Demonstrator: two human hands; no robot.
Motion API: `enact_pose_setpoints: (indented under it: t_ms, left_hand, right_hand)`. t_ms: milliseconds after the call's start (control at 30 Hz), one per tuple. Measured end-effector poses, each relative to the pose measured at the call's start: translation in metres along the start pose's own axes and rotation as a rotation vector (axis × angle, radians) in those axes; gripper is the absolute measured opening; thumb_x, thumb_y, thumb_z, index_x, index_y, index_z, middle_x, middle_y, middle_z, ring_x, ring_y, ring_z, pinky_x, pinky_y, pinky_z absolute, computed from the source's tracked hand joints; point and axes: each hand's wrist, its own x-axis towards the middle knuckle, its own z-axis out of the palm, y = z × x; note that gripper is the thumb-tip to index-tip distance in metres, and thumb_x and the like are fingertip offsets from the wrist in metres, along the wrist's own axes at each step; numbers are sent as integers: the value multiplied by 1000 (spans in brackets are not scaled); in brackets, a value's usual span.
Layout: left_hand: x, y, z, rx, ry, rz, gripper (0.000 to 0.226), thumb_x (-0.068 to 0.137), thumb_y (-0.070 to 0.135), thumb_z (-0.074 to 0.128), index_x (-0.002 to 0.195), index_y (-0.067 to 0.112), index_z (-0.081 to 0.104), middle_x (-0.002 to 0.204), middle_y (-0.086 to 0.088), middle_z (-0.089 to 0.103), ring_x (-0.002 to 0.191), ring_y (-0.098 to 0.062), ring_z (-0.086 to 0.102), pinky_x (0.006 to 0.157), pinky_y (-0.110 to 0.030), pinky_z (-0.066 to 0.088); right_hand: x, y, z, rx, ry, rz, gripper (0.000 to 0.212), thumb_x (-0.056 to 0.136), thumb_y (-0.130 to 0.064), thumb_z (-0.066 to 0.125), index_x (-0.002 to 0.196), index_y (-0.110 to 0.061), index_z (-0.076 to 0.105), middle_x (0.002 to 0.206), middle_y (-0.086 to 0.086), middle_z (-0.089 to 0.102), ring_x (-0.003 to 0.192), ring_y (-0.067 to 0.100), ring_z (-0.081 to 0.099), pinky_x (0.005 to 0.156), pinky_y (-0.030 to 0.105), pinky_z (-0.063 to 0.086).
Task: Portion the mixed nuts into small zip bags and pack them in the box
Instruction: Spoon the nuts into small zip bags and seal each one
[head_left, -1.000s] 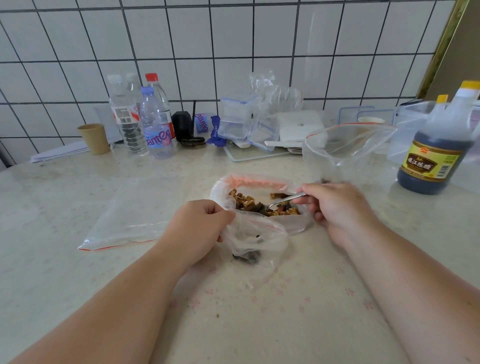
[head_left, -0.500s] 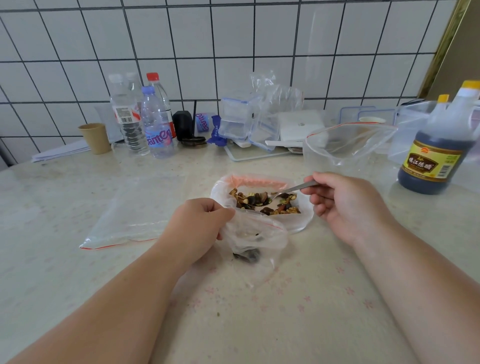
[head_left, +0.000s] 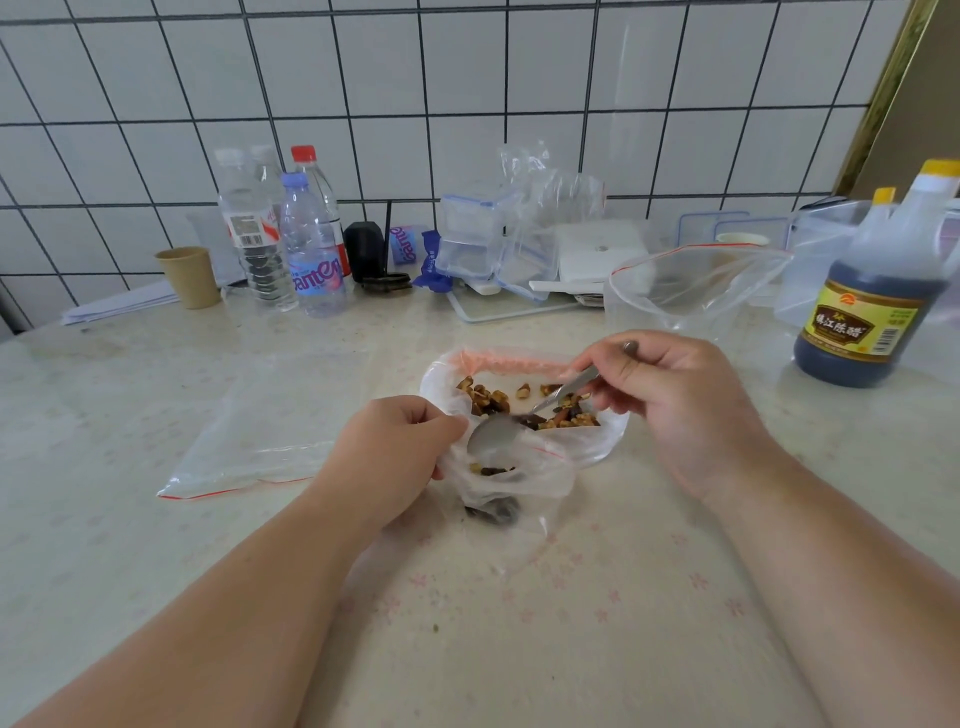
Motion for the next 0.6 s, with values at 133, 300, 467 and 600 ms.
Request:
enact_pose_setpoints:
  t_ms: [133, 300, 467, 600]
  left_hand:
    - [0, 0, 0, -21, -8, -4, 31, 91, 40, 69, 66, 21, 68, 54, 8, 65, 49, -15, 47, 52, -25, 36]
    - [0, 0, 1, -2, 11, -2, 29, 89, 38, 70, 66, 21, 68, 52, 8, 65, 45, -11, 48, 51, -24, 37]
    - [1, 0, 2, 8, 16, -2, 29, 89, 38, 69, 69, 17, 68, 53, 7, 67, 46, -11, 50, 52, -25, 37]
    - [1, -1, 2, 15, 16, 2, 26, 88, 39, 69, 68, 21, 69, 53, 8, 66, 46, -11, 50, 51, -24, 37]
  right_hand:
    - [4, -1, -5, 106, 238, 42, 17, 84, -32, 66, 84, -22, 80, 73, 7, 72, 64, 16, 60, 66, 30, 45]
    - [4, 14, -2, -239, 339, 120, 17, 82, -49, 67, 77, -37, 77, 72, -7, 73, 64, 10, 62, 67, 27, 51]
    - [3, 20, 8, -400, 262, 120, 23, 89, -43, 67, 68, -53, 71, 75, -8, 72, 62, 1, 64, 52, 11, 41]
    - [5, 24, 9, -334, 163, 175, 15, 89, -45, 66, 80, -44, 78, 80, 7, 73, 69, 19, 65, 65, 29, 46]
